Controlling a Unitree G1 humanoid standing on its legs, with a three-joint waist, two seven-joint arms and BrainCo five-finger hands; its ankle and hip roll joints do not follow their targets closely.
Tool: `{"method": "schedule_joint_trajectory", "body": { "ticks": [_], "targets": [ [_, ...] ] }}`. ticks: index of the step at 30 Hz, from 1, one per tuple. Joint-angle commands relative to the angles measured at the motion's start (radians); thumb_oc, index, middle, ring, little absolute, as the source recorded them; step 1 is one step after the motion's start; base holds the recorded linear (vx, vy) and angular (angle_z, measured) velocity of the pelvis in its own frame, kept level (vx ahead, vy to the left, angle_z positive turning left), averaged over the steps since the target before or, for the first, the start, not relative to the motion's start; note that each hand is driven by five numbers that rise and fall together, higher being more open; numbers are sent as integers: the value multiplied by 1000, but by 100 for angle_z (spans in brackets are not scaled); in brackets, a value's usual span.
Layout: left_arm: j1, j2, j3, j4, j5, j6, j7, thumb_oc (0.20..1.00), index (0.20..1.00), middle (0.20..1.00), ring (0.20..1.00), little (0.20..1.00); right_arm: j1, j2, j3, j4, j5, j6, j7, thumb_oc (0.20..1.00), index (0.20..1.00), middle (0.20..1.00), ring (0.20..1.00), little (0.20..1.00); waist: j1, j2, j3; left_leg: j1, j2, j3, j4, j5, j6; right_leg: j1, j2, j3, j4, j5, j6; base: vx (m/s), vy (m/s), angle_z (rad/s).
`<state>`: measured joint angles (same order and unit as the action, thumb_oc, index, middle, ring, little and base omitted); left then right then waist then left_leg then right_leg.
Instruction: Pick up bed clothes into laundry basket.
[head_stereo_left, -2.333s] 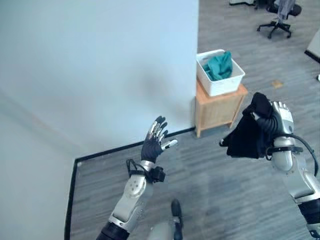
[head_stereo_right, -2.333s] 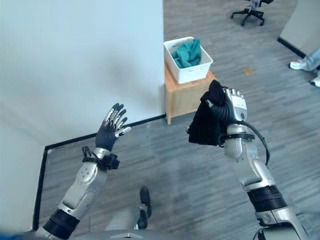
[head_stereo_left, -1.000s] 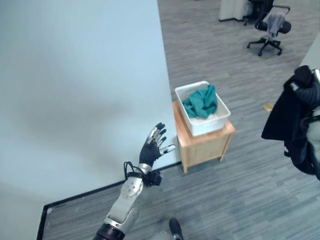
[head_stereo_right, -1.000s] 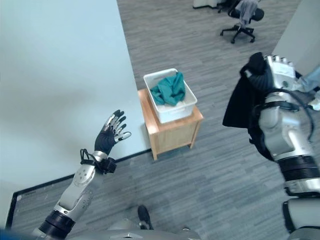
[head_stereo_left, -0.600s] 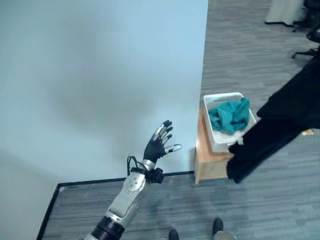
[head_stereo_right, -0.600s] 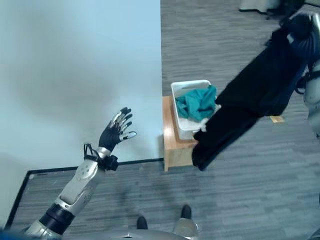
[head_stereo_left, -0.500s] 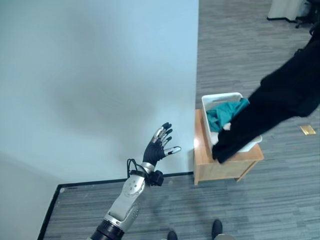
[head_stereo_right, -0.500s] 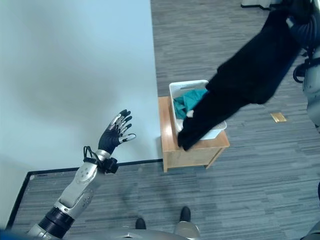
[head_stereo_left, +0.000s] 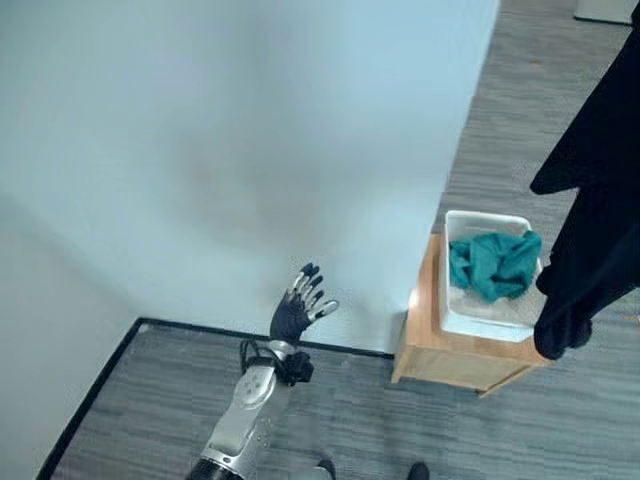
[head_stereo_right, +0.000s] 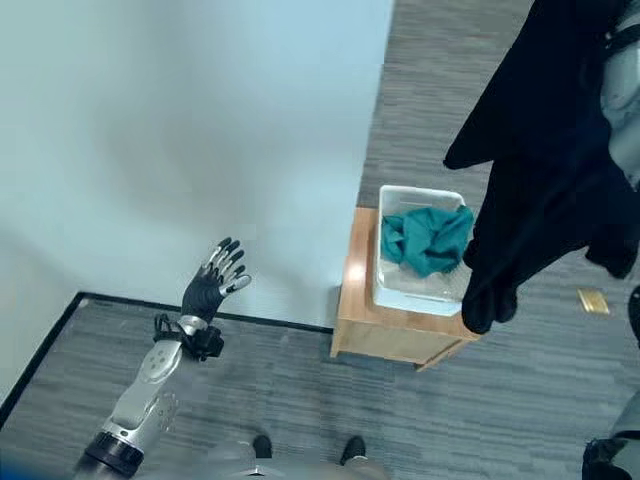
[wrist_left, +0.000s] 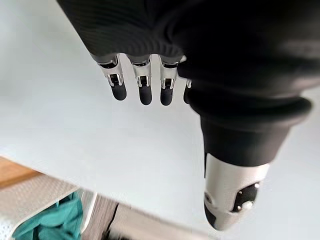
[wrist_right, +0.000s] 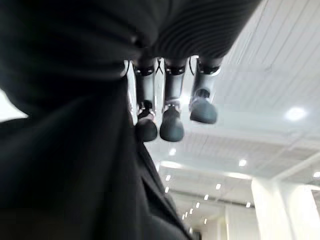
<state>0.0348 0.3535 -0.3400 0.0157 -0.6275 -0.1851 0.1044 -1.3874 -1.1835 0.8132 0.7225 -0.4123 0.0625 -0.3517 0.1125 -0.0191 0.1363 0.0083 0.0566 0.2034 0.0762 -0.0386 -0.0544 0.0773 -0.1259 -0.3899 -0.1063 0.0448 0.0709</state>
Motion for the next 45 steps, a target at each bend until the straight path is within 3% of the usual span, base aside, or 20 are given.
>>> {"method": "schedule_joint_trajectory", "body": {
  "ticks": [1,4,9,18,34,38,45],
  "targets": [
    [7,47,13,-67,-28,-43,-9,1000,1000,1000,1000,1000,-187,-43,65,35,-7,20,-23,200,200,200,200,200,26,-18,-27,-52,91,-26,-148,133,-97,78,5,5,19,-131,70,163,83,20],
    [38,53,18,-79,-40,-33,-18,1000,1000,1000,1000,1000,-141,-35,12,36,12,20,-27,200,200,200,200,200,25,-12,-41,-32,89,-25,-164,135,-89,104,13,-1,19,-127,54,151,43,1],
    [51,55,23,-73,-41,-29,-24,1000,1000,1000,1000,1000,-99,-43,-19,50,3,31,-28,200,200,200,200,200,25,-18,-50,-7,73,-20,-164,116,-86,123,-5,-18,19,-120,61,140,65,5],
    [43,62,14,-67,-23,-27,-38,1000,1000,1000,1000,1000,-133,-88,22,73,-46,51,-22,200,200,200,200,200,38,-24,-44,-36,47,-12,-164,104,-82,112,-42,-46,19,-111,88,54,39,3],
    [55,60,9,-70,-2,-23,-58,1000,1000,1000,1000,1000,-254,-116,107,12,-70,62,-36,200,200,200,200,200,24,5,-35,-54,26,8,-164,93,-70,91,-77,-36,19,-102,110,29,22,-3],
    [43,57,5,-67,-2,-28,-57,1000,1000,1000,1000,1000,-232,-126,89,-38,-77,65,-32,200,200,200,200,200,11,28,-10,-76,21,15,-164,95,-67,56,-85,-21,19,-93,114,-16,22,-3],
    [30,53,-4,-57,-11,-33,-51,1000,1000,1000,1000,1000,-152,-120,25,-45,-97,81,-33,200,200,200,200,200,14,39,39,-140,29,25,-164,110,-69,-21,-85,-3,19,-79,115,-45,10,-13]
  ]
}}
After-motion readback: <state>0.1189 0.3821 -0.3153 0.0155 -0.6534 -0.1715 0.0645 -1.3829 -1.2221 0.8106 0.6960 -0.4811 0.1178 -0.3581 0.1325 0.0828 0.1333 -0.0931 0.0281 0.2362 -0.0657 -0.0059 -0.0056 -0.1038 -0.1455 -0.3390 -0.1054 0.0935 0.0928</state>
